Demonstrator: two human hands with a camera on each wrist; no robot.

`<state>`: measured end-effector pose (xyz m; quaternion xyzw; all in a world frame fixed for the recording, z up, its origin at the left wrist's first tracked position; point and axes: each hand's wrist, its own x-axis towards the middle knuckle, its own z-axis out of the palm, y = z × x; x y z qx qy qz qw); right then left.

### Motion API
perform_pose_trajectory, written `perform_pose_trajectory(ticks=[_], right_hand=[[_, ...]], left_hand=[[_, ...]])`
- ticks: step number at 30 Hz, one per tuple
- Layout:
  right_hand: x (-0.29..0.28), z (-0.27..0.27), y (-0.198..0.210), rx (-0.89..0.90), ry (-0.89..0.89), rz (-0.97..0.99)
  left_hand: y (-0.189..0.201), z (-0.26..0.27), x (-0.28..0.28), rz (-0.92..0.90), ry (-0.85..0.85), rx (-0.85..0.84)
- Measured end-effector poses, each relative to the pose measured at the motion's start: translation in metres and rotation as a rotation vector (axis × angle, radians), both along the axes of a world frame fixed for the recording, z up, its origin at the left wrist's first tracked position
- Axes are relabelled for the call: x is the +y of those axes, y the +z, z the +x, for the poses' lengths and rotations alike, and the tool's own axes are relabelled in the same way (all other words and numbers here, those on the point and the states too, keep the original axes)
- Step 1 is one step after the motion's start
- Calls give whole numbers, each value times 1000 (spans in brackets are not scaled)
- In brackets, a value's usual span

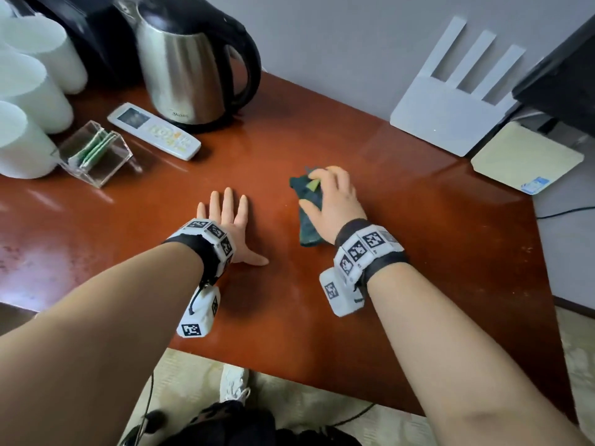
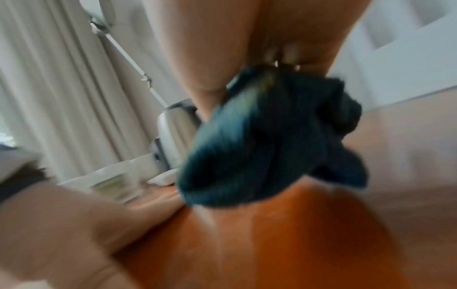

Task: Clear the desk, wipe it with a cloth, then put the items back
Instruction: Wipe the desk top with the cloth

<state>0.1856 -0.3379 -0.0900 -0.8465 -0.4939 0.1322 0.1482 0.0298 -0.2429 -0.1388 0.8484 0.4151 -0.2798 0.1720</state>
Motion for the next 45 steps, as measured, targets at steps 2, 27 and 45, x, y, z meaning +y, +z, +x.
perform_pose_trajectory(ticks=[2, 27, 45], right_hand=[[23, -26, -16, 9, 140, -272], [13, -22, -40, 35, 128, -408], [-54, 45, 37, -224, -64, -344]], left_hand=[[-1, 0, 1, 1, -4, 1], [-2, 7, 5, -11, -7, 33], [-1, 7, 8, -37, 14, 9]])
